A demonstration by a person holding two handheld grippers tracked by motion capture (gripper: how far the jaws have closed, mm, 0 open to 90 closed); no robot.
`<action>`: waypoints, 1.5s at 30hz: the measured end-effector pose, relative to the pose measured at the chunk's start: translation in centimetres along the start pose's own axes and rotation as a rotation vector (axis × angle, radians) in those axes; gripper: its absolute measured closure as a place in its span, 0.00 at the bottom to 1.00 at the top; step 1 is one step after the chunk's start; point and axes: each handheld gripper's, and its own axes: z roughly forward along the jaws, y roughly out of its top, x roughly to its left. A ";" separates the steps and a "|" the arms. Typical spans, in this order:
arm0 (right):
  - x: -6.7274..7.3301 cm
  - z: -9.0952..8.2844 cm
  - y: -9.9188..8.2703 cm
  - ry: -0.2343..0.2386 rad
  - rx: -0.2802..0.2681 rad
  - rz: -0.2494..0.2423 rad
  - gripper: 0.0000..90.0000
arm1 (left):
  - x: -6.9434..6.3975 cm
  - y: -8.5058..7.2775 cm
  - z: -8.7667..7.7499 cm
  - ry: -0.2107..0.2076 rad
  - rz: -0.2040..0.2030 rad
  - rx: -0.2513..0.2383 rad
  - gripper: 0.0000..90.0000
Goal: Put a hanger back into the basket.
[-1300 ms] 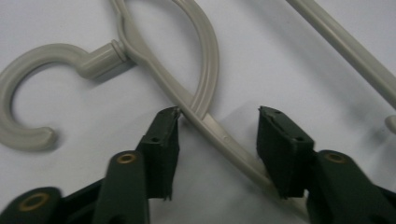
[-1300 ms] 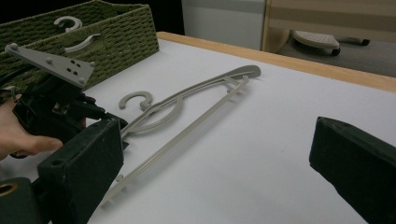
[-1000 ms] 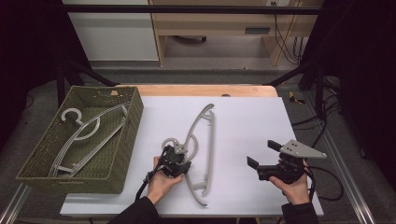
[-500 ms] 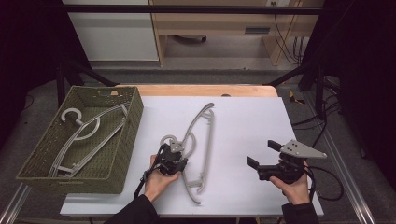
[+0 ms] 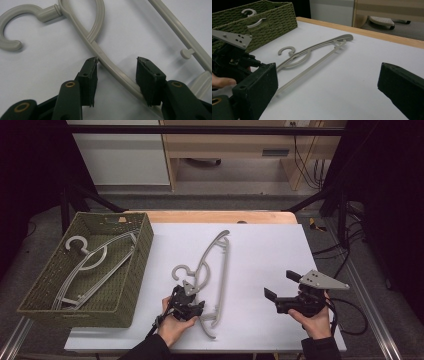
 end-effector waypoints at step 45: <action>-0.1 -0.2 0.0 -0.004 0.001 0.011 0.04 | 5.1 -0.1 -1.3 -0.057 0.030 0.089 0.87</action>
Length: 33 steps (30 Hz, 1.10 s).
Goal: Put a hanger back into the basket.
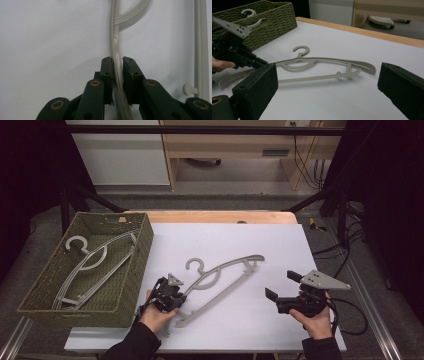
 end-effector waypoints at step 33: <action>0.1 0.1 0.0 0.007 0.010 -0.010 0.04 | 0.0 -0.8 -1.2 0.020 0.057 0.094 0.92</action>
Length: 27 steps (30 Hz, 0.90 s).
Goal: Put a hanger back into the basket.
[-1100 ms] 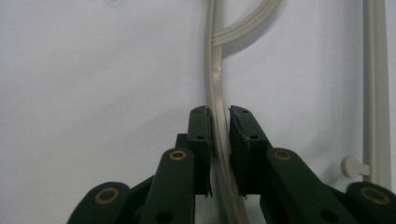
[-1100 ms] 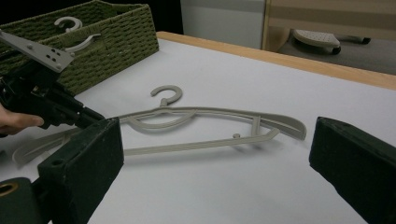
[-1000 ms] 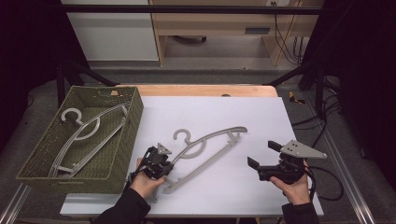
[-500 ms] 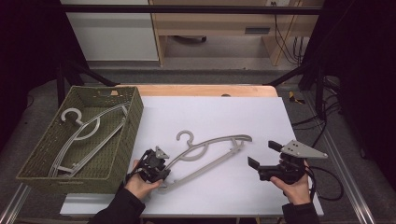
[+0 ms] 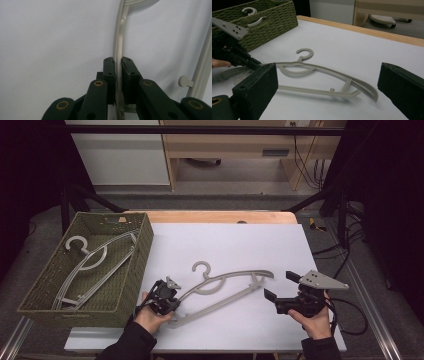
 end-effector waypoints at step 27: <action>-0.7 -1.1 0.1 -0.014 -0.027 0.011 0.04 | 1.4 0.3 -6.1 0.014 -0.029 -0.272 0.92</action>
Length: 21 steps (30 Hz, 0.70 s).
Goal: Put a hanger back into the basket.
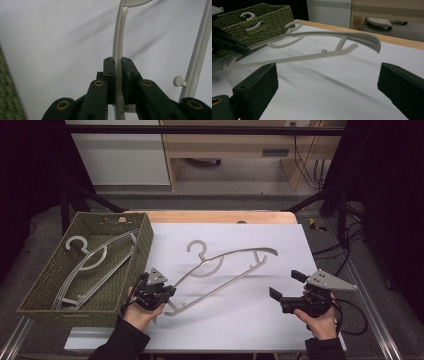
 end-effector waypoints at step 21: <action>-0.2 0.1 -0.1 -0.015 0.000 0.020 0.04 | 4.0 1.2 -8.3 0.125 -0.050 -0.193 0.92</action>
